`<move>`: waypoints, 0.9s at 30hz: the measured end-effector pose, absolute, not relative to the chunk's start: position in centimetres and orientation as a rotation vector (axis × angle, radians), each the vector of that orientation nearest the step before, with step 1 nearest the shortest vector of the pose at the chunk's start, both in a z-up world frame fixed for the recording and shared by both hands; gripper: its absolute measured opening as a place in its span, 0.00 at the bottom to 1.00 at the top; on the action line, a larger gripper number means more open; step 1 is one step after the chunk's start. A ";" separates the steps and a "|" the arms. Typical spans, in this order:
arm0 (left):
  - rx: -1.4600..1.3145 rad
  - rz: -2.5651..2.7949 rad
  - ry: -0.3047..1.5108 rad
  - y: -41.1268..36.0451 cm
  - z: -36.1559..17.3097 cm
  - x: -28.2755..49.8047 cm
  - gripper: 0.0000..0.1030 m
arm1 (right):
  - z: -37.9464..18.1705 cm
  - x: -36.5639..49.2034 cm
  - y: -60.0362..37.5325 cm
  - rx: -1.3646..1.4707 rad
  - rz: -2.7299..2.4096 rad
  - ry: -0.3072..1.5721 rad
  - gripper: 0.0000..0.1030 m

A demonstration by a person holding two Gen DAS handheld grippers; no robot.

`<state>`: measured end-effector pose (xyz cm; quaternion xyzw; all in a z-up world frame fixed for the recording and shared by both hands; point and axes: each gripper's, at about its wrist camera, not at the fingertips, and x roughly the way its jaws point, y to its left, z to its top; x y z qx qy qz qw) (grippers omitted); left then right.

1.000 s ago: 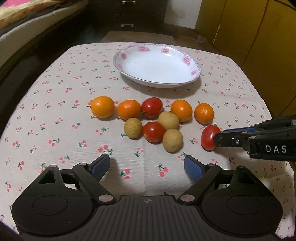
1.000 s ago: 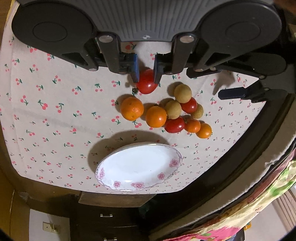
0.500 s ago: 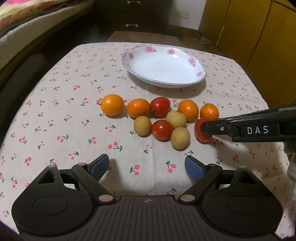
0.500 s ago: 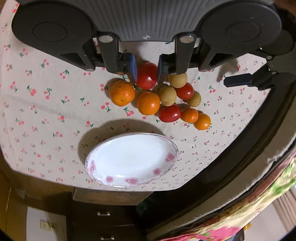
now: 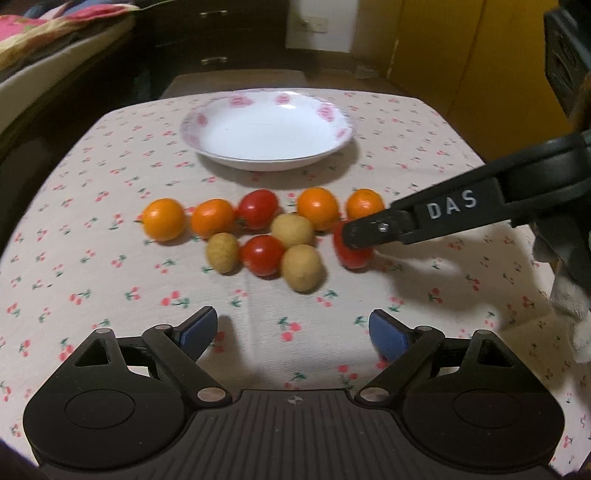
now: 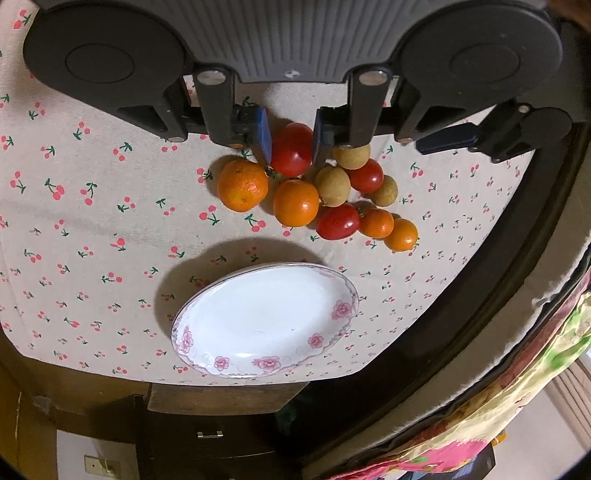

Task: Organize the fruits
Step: 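Close the right tool on the red tomato while the left tool grasps the brown fruit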

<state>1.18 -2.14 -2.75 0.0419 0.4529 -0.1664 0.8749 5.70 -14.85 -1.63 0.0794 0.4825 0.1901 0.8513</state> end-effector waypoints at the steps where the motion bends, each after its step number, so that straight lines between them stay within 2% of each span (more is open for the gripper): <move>1: 0.084 -0.361 0.944 -2.4 -2.8 1.3 0.90 | -1.5 5.6 -14.9 0.171 0.407 1.015 0.18; 3: 0.077 -0.384 0.935 -2.9 -2.8 1.5 0.89 | -1.2 5.5 -15.2 0.185 0.415 1.013 0.13; 15: 0.044 -0.378 0.900 -4.9 -3.6 4.1 0.87 | -1.7 5.7 -16.4 0.241 0.419 1.036 0.14; 17: 0.073 -0.369 0.891 -5.0 -3.5 3.8 0.83 | -1.7 5.7 -16.8 0.248 0.412 1.032 0.14; 19: 0.120 -0.353 0.877 -5.2 -3.6 3.4 0.73 | -1.6 5.8 -17.1 0.263 0.399 1.034 0.14; 23: 0.100 -0.338 0.870 -4.4 -3.4 3.1 0.63 | -1.5 5.9 -17.1 0.277 0.399 1.034 0.15; 25: 0.070 -0.333 0.874 -3.9 -3.3 3.4 0.54 | -1.5 5.9 -16.8 0.283 0.404 1.037 0.16; 27: 0.050 -0.326 0.880 -3.6 -3.2 3.5 0.49 | -1.6 6.0 -16.5 0.285 0.412 1.045 0.21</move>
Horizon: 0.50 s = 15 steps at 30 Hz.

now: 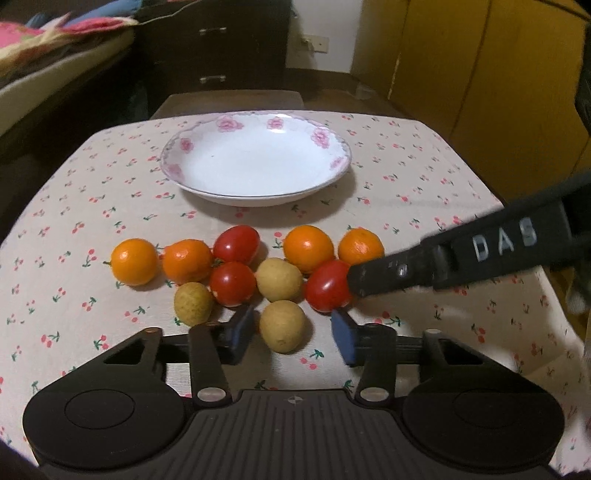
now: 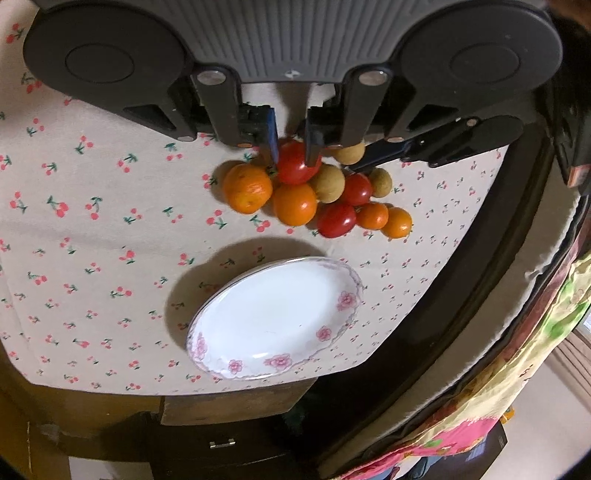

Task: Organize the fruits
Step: 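Close the right tool on the red tomato while the left tool grasps the brown fruit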

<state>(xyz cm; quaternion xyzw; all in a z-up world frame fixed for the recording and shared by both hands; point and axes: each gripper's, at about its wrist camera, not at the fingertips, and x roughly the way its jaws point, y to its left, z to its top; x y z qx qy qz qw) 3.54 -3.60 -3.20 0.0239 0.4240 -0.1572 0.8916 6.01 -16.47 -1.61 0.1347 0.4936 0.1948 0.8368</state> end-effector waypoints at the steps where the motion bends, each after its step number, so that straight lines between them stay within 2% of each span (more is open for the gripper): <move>1: 0.047 -0.323 0.882 -3.4 -3.2 3.6 0.46 | -1.6 6.0 -16.3 0.282 0.411 1.045 0.21; 7: 0.031 -0.328 0.890 -3.0 -3.0 3.5 0.33 | -1.9 6.8 -16.7 0.365 0.395 1.054 0.26; 15: 0.008 -0.340 0.899 -2.6 -2.9 3.1 0.32 | -2.2 7.3 -15.2 0.337 0.387 1.070 0.32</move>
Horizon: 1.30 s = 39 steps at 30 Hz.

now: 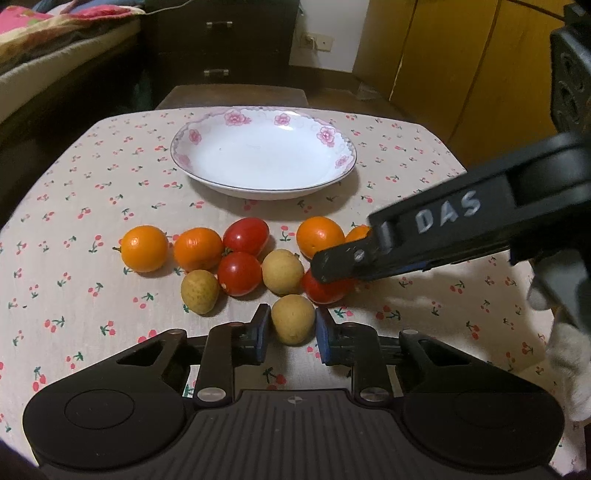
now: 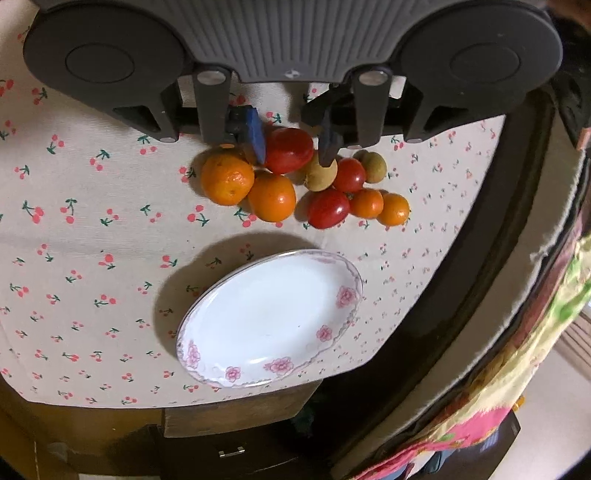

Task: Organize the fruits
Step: 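Close the right tool on the red tomato while the left tool grasps the brown fruit, then carry the red tomato and brown fruit over the white plate with both tools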

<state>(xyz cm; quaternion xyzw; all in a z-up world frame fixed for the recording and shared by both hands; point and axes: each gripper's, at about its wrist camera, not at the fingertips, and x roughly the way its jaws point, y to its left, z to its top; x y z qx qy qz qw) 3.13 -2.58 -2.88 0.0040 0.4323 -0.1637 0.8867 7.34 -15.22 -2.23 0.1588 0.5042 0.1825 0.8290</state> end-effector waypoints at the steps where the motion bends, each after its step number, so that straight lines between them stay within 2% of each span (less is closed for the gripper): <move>1: 0.008 -0.341 0.900 -2.5 -2.8 3.0 0.32 | -2.4 7.4 -14.9 0.321 0.389 1.077 0.32; 10: 0.014 -0.349 0.911 -2.1 -2.7 2.2 0.32 | -3.3 7.6 -13.8 0.295 0.388 1.090 0.36; 13: 0.016 -0.351 0.911 -2.1 -2.7 2.0 0.32 | -3.2 7.5 -13.5 0.287 0.391 1.084 0.40; 16: 0.022 -0.351 0.910 -2.2 -2.7 2.0 0.32 | -3.0 7.3 -12.9 0.242 0.394 1.070 0.39; 18: 0.019 -0.352 0.911 -2.1 -2.8 2.1 0.32 | -3.0 7.0 -12.5 0.194 0.394 1.059 0.34; 39: -0.036 -0.327 0.881 -1.4 -0.5 2.5 0.32 | 0.2 4.8 -14.9 0.212 0.390 0.982 0.34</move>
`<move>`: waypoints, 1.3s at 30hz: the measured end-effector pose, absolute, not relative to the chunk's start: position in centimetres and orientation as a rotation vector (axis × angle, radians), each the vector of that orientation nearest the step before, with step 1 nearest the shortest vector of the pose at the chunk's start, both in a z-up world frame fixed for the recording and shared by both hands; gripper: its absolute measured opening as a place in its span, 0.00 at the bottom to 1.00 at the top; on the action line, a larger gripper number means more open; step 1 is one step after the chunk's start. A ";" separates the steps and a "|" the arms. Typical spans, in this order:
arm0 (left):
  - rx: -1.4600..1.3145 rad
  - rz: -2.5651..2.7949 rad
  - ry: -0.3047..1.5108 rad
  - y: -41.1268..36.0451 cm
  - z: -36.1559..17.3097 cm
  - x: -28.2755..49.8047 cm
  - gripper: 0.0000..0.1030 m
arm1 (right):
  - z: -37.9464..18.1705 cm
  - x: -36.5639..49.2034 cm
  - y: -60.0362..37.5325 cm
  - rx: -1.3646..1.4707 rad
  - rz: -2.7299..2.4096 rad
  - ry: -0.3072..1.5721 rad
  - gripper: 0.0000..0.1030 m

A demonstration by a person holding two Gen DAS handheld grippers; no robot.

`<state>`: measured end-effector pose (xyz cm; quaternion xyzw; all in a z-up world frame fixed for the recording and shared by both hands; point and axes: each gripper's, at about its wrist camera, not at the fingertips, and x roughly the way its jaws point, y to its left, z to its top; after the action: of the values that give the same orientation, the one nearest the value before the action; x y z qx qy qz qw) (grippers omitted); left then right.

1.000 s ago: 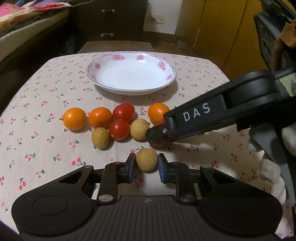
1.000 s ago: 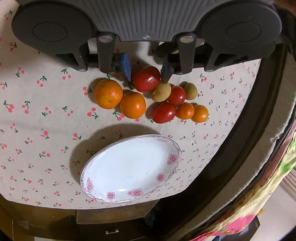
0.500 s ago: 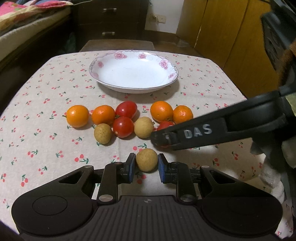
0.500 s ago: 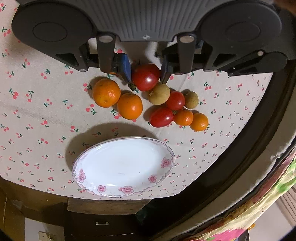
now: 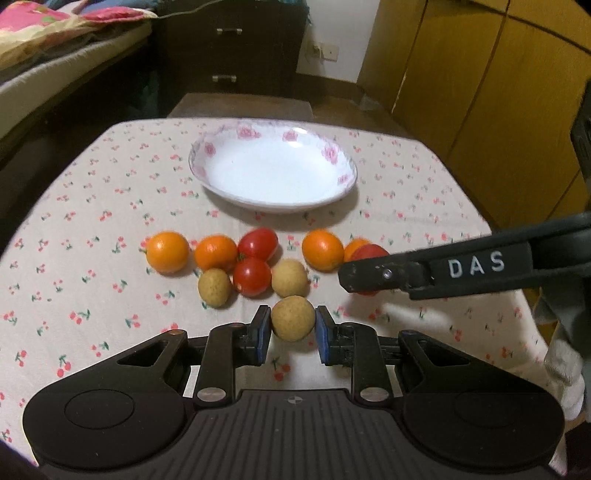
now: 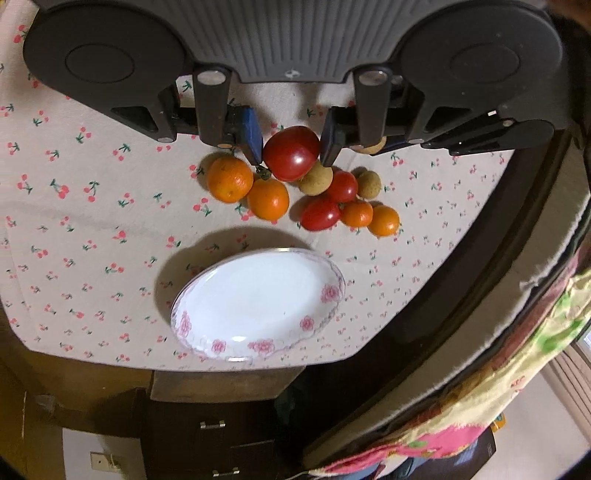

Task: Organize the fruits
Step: 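Carry the red tomato and brown fruit over the white plate with both tools, then open the left tool to drop the brown fruit while the right tool releases the tomato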

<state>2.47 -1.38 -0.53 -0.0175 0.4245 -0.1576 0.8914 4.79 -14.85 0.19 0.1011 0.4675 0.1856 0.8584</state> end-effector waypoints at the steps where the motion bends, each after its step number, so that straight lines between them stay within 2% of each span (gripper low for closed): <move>1: -0.040 -0.324 0.876 -1.3 -0.4 2.6 0.32 | 0.4 4.8 -15.0 0.216 0.387 0.973 0.34; 16: -0.053 -0.284 0.819 -1.8 1.4 9.3 0.32 | 2.2 9.2 -15.7 0.218 0.346 0.896 0.34; 24: -0.035 -0.259 0.822 -2.3 0.7 13.3 0.32 | 1.2 12.7 -15.7 0.201 0.340 0.895 0.34; 39: -0.007 -0.217 0.867 -2.4 -1.1 15.8 0.31 | -1.4 16.6 -15.6 0.177 0.338 0.927 0.34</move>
<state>15.84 -2.43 -1.06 -0.0033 0.4193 -0.1051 0.9017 16.58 -15.58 -1.43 0.0847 0.4442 0.1621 0.8771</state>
